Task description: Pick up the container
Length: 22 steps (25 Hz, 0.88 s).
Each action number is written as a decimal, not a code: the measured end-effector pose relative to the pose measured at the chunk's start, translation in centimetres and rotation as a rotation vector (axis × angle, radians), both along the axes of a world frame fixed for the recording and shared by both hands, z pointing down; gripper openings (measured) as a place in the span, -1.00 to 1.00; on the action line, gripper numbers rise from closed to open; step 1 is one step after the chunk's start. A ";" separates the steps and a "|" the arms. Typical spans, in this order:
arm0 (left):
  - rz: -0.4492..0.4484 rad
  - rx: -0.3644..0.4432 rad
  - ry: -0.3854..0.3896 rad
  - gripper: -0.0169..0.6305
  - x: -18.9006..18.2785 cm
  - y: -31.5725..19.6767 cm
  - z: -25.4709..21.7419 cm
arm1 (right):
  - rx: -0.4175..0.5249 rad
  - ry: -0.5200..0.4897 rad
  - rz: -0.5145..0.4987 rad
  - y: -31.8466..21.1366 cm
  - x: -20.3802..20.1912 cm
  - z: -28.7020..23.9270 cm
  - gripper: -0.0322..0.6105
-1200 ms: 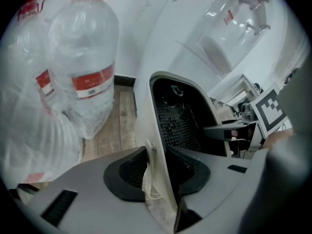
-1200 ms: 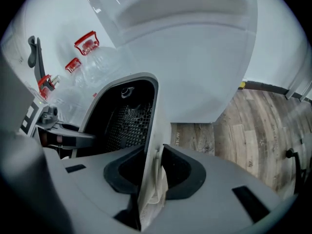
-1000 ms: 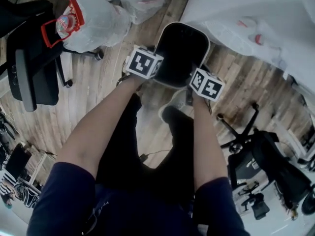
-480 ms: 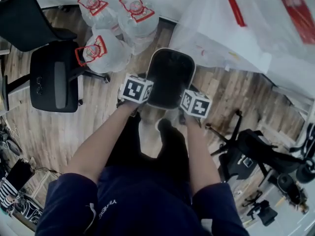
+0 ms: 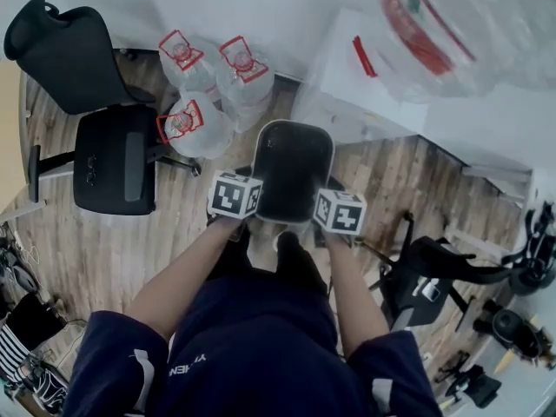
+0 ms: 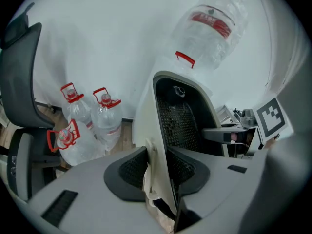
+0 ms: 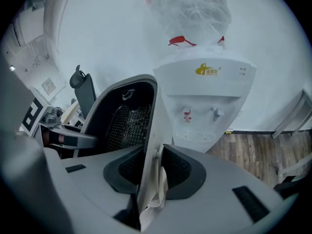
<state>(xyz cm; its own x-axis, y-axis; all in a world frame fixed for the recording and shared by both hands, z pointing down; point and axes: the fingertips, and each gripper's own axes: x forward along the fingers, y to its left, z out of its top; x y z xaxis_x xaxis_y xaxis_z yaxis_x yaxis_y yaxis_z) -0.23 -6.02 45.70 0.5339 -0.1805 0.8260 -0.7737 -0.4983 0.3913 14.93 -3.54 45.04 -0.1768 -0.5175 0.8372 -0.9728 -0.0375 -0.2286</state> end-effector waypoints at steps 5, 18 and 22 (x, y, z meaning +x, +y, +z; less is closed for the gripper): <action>-0.008 0.031 0.006 -0.53 -1.6 1.8 -2.3 | 0.016 0.006 -0.012 1.7 -1.5 -2.2 -0.58; 0.002 0.058 0.019 -0.53 -3.3 3.2 -5.5 | 0.029 -0.016 -0.013 3.4 -3.5 -4.9 -0.57; 0.007 0.060 0.021 -0.53 -3.2 3.0 -5.5 | 0.031 -0.013 -0.011 3.3 -3.3 -4.9 -0.57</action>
